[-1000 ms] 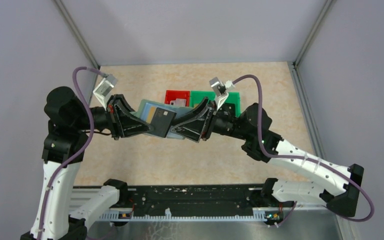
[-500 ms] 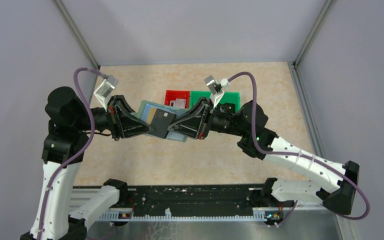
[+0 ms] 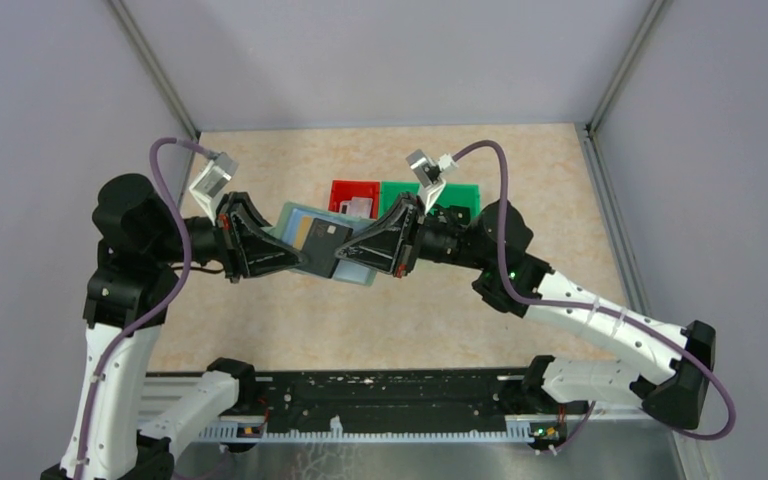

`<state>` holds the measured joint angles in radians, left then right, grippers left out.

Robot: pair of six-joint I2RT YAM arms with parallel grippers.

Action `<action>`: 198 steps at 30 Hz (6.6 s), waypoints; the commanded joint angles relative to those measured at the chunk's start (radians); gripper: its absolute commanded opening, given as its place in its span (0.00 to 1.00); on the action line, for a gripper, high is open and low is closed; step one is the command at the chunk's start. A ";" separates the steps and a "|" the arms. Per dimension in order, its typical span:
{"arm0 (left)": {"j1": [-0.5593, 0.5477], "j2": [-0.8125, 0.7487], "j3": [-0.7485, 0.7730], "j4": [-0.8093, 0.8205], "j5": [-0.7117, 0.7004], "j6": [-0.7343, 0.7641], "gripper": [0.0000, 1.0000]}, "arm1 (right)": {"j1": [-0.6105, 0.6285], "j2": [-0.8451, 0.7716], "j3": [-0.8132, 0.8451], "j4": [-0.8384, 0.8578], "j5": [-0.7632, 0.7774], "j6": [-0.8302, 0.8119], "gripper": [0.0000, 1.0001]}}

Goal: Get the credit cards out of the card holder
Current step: Remove the credit card from the card holder, then place the credit card in the storage box, then remove the credit card from the card holder.

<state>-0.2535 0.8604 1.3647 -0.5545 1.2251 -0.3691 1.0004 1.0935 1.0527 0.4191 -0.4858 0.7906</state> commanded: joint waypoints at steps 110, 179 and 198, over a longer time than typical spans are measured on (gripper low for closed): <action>-0.003 0.051 0.136 -0.242 -0.220 0.257 0.00 | -0.727 0.437 0.061 -0.576 0.404 -0.368 0.35; -0.003 0.044 0.096 -0.043 0.121 0.015 0.18 | 0.185 -0.039 -0.148 0.245 0.681 -0.253 0.01; -0.003 0.040 0.117 -0.203 -0.204 0.261 0.00 | 0.182 -0.087 -0.079 0.069 0.692 -0.262 0.99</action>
<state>-0.2527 0.9157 1.4570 -0.6861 1.1812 -0.2478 1.1751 0.9802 0.8494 0.5999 0.1474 0.5545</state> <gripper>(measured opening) 0.052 0.953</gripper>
